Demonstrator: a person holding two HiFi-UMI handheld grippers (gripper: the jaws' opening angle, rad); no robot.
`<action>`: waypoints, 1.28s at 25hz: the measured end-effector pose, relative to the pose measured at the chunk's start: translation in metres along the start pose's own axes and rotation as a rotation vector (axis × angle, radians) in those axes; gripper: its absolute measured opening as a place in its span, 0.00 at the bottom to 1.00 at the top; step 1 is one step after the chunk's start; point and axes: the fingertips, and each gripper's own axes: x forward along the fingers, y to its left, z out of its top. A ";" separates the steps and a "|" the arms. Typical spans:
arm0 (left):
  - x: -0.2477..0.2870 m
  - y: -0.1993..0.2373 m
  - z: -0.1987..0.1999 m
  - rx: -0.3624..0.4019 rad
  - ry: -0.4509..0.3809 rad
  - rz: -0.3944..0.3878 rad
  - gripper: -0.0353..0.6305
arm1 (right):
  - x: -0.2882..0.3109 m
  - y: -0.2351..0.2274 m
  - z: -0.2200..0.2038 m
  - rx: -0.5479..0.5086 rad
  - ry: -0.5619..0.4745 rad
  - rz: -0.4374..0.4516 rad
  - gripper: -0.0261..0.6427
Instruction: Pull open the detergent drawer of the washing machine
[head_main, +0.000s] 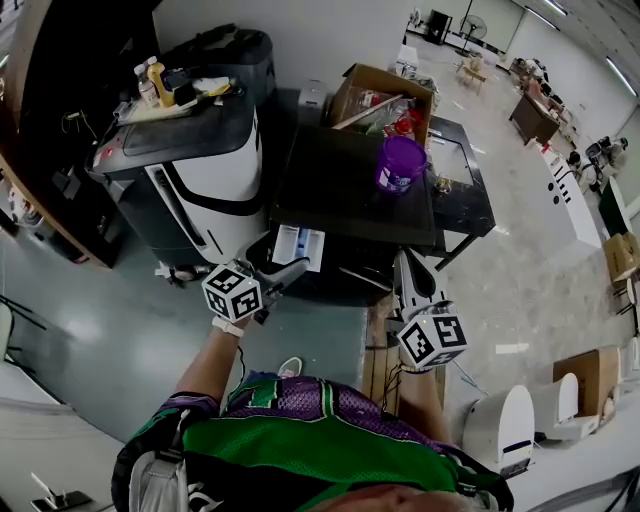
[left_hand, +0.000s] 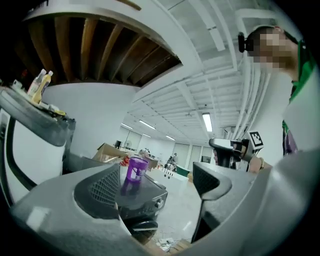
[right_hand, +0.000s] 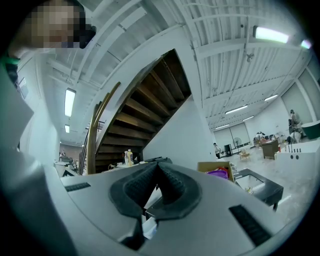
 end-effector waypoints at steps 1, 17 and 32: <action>0.000 -0.004 0.009 0.026 -0.010 0.005 0.76 | 0.000 0.000 0.001 -0.001 -0.002 0.002 0.04; -0.003 -0.024 0.056 0.153 -0.052 0.052 0.38 | 0.004 -0.001 0.004 0.008 -0.012 0.003 0.04; 0.002 -0.038 0.073 0.279 -0.047 0.117 0.09 | 0.003 -0.005 0.008 0.002 -0.020 0.001 0.04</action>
